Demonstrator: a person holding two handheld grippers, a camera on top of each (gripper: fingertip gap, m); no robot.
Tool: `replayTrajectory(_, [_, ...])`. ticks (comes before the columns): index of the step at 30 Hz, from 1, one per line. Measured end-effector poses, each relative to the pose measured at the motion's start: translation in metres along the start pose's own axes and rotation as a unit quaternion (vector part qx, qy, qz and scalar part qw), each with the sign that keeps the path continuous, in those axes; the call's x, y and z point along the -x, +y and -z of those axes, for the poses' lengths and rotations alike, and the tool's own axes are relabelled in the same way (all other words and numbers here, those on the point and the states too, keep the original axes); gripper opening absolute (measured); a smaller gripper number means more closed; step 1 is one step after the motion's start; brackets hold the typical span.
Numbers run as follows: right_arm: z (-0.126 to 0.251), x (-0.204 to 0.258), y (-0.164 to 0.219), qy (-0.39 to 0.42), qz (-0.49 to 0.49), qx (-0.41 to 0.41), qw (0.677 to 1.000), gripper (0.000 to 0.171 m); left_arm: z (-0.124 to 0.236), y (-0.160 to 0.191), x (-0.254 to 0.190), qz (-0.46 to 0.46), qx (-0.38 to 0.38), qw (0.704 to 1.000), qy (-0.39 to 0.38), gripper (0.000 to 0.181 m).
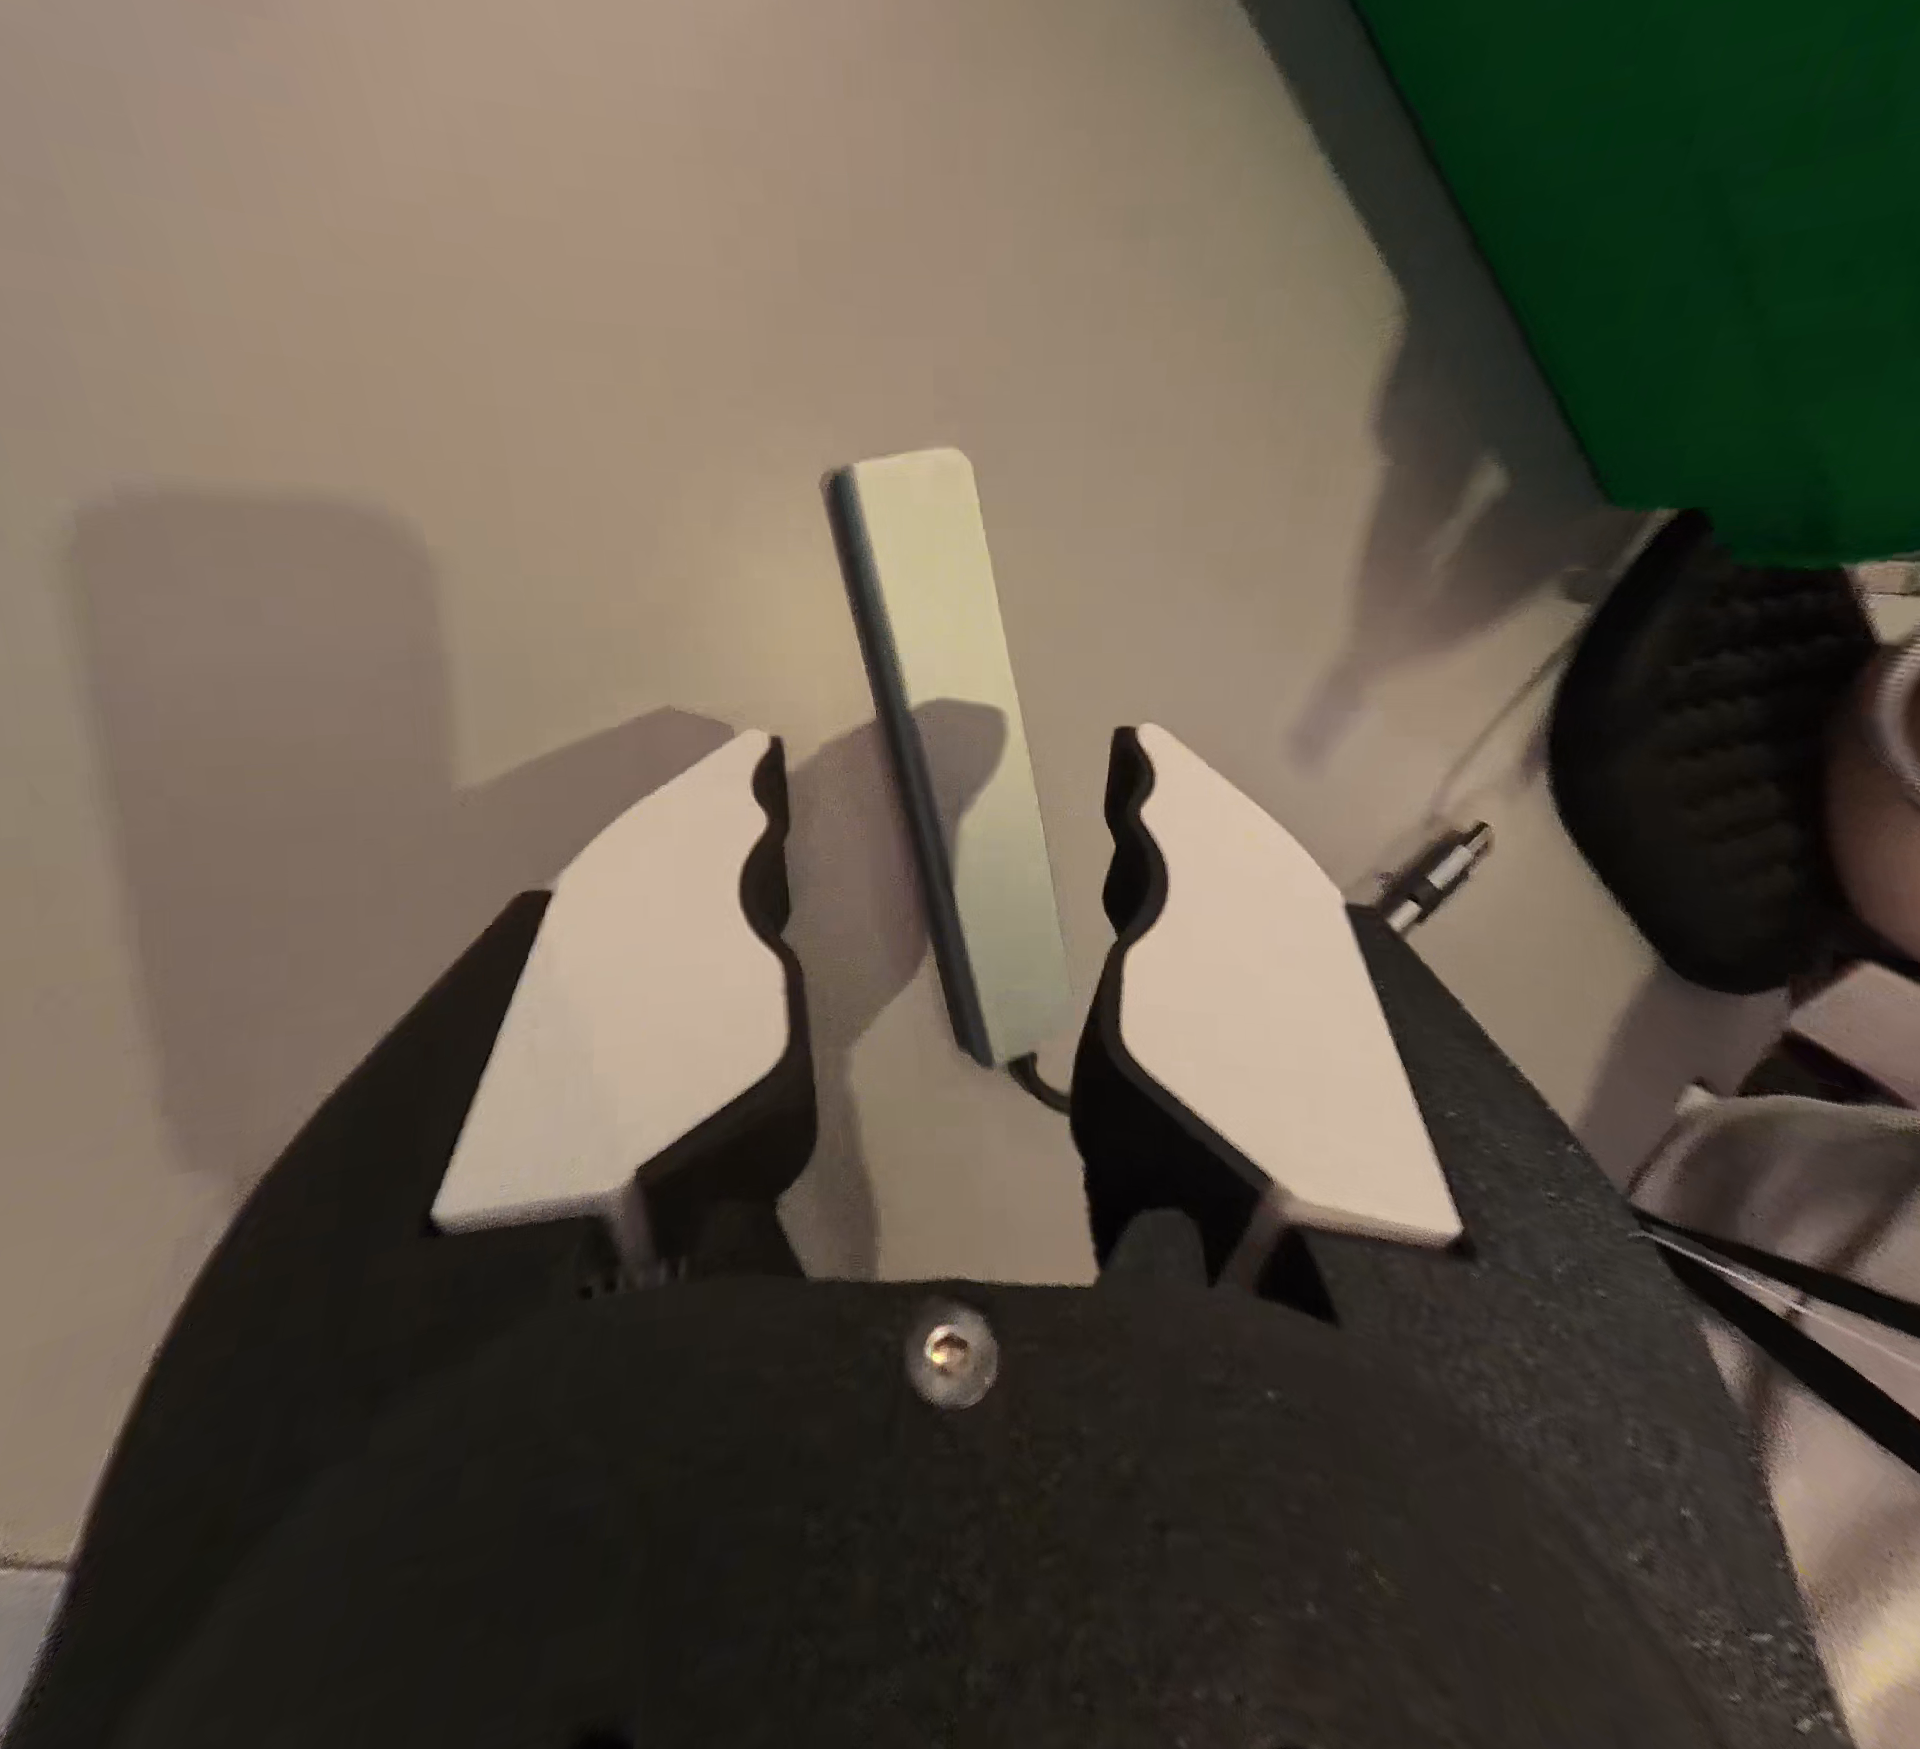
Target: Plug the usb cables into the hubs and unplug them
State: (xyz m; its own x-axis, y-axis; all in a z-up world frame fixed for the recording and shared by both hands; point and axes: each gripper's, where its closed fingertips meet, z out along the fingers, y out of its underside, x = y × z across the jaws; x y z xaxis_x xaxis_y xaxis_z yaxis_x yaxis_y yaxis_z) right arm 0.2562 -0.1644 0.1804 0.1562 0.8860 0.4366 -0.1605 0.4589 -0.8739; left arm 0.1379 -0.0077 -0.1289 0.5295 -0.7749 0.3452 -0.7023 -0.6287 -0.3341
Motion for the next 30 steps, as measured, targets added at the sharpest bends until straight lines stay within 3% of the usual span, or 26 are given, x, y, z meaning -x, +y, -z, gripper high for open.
replayTrajectory(6, [0.007, 0.002, -0.006, 0.007, 0.01, -0.007, 1.0, 0.007, -0.033, -0.003, 0.007, -0.026, 0.13, 0.988, -0.085, 0.05])
replayTrajectory(11, [0.018, 0.002, -0.014, 0.013, 0.019, -0.025, 0.999, 0.007, -0.036, -0.002, 0.013, -0.056, 0.203, 0.962, -0.174, 0.041])
replayTrajectory(13, [0.022, 0.003, -0.018, 0.017, 0.022, -0.032, 0.999, 0.007, -0.038, -0.002, 0.009, -0.062, 0.223, 0.958, -0.172, 0.034])
replayTrajectory(22, [0.031, 0.01, -0.028, 0.017, 0.034, -0.049, 0.998, 0.007, -0.037, -0.003, 0.009, -0.073, 0.287, 0.941, -0.167, 0.032])
replayTrajectory(26, [0.034, 0.009, -0.028, 0.023, 0.037, -0.047, 0.998, 0.007, -0.033, -0.008, 0.001, -0.064, 0.26, 0.954, -0.136, 0.031])
replayTrajectory(30, [0.04, 0.009, -0.031, 0.025, 0.038, -0.06, 0.997, 0.007, -0.008, -0.046, -0.007, -0.081, 0.1, 0.983, -0.131, 0.031])
